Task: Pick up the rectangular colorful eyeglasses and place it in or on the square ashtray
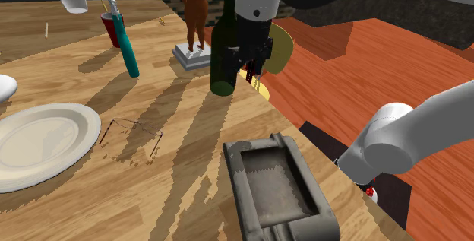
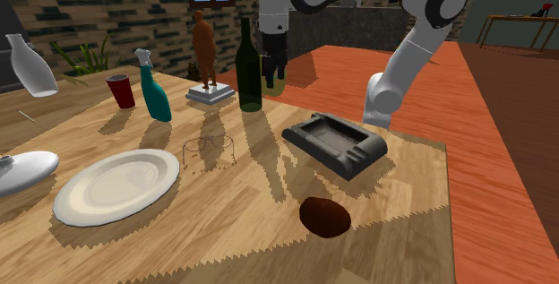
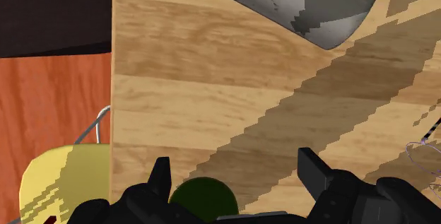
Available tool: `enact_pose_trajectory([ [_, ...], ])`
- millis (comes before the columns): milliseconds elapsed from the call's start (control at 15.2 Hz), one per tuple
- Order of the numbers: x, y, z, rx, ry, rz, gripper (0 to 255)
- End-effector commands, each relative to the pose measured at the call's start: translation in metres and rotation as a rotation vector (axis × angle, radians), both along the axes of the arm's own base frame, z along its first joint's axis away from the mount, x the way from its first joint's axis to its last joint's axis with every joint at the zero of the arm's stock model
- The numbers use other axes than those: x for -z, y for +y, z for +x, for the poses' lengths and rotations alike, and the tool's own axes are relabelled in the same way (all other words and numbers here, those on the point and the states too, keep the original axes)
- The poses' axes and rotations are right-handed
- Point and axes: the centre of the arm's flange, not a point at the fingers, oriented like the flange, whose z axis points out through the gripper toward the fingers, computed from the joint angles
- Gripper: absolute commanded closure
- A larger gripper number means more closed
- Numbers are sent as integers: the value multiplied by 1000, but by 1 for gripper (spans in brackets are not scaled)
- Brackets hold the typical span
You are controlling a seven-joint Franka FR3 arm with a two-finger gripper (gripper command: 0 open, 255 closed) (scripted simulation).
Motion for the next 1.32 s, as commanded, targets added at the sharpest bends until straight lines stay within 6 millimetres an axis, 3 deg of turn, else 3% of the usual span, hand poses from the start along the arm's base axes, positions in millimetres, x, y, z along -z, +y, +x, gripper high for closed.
enact_pose_trajectory([
  [0,10,19,11,13,5,12,0],
  [1254,63,220,129,117,49,117,0],
])
